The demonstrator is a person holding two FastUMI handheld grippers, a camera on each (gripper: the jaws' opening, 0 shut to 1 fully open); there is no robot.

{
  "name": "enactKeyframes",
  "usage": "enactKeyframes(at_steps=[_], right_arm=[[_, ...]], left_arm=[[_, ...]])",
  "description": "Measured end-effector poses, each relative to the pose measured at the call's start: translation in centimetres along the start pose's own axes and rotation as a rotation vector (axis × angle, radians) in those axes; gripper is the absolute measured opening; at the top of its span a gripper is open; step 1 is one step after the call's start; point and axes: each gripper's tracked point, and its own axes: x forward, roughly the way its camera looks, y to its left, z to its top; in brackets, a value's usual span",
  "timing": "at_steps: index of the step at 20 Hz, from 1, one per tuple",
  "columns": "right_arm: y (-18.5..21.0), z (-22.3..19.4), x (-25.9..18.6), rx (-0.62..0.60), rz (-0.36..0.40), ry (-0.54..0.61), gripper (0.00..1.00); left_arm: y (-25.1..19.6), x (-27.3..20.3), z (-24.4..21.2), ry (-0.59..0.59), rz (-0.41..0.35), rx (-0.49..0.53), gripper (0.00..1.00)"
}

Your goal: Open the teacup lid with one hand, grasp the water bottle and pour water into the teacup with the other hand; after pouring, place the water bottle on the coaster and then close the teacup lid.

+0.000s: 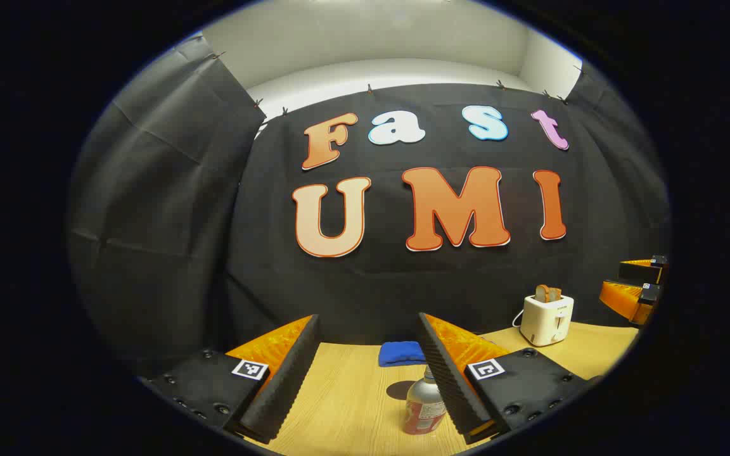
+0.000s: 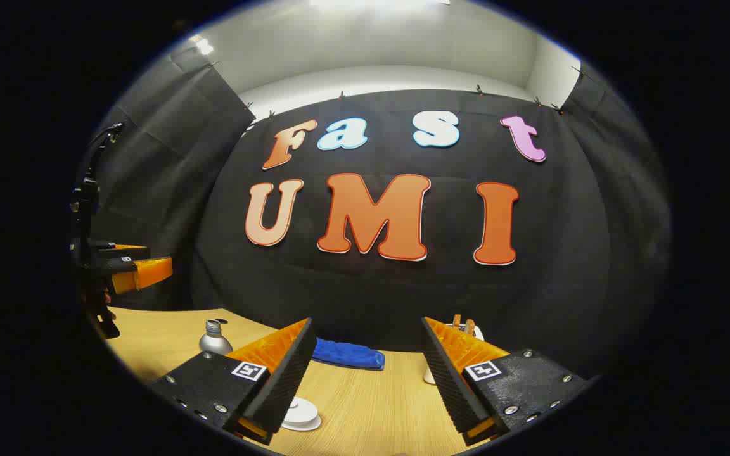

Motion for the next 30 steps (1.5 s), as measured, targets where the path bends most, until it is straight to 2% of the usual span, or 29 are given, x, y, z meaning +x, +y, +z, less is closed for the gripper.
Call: enactKeyframes(at_steps=[3,4,6,14,18,21,30], right_arm=[[0.6,-0.7,0.4,0.03,0.014,0.011,0.98],[0.7,-0.9,0.5,0.033,0.016,0.015,0.98],[0.6,-1.1,0.6,0.03,0.013,0.02,0.98],[1.0,-3.1,1.0,0.044,0.048,0.065,0.98],[0.4,-3.9,1.2,0.028,0.041,0.096,0.98],[0.8,-4.8,1.1,0.029,0.067,0.117,0.98],[5.4,-9.4,1.6,0.041,0.195,0.229,0.94]], left_arm=[[0.3,0.3,-0.4,-0.009,-0.011,0.002,1.0],[0.1,0.5,-0.6,-0.005,-0.019,-0.003,0.95],[-0.1,0.7,-1.2,0.006,-0.032,-0.007,1.0],[-1.7,1.1,-3.9,0.08,-0.064,-0.03,0.99],[-3.2,1.5,-4.5,0.099,-0.089,0.004,1.0],[-3.8,1.6,-4.3,0.096,-0.097,0.021,0.96],[-6.1,1.1,-6.3,0.109,-0.14,0.046,1.0]])
